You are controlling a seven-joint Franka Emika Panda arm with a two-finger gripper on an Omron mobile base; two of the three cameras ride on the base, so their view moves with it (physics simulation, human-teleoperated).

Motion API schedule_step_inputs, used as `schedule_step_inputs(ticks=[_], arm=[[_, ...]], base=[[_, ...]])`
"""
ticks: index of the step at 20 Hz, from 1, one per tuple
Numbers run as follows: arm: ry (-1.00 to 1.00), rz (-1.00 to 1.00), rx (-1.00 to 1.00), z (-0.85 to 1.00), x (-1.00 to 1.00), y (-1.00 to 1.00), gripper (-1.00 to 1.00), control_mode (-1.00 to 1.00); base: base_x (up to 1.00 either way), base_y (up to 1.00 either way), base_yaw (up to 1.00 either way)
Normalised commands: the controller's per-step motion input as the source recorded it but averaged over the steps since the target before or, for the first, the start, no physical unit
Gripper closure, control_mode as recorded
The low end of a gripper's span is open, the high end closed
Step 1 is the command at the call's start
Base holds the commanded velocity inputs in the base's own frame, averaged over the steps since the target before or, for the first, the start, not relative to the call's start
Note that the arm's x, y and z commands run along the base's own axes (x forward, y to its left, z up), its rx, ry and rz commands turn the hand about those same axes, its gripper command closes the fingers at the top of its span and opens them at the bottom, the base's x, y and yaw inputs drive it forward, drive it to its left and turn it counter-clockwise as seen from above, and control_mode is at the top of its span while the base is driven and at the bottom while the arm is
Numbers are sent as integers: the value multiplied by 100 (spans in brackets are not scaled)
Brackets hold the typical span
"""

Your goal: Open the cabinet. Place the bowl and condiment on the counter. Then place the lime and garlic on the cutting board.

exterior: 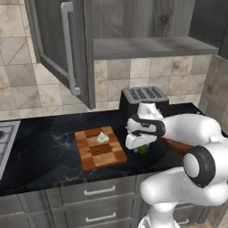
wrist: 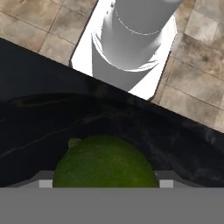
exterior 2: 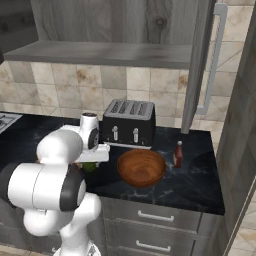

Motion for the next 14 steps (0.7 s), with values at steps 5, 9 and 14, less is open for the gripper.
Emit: schedule_step_inputs(ticks=[5,9,14], arm=[[0,-3,0,84,0,72,100,-100],[0,-1,-2,24,1,74,100,-100],[2,0,-1,-21,14,56,100,-100]], base=[[0,0,0],[0,0,0],[0,0,0]])
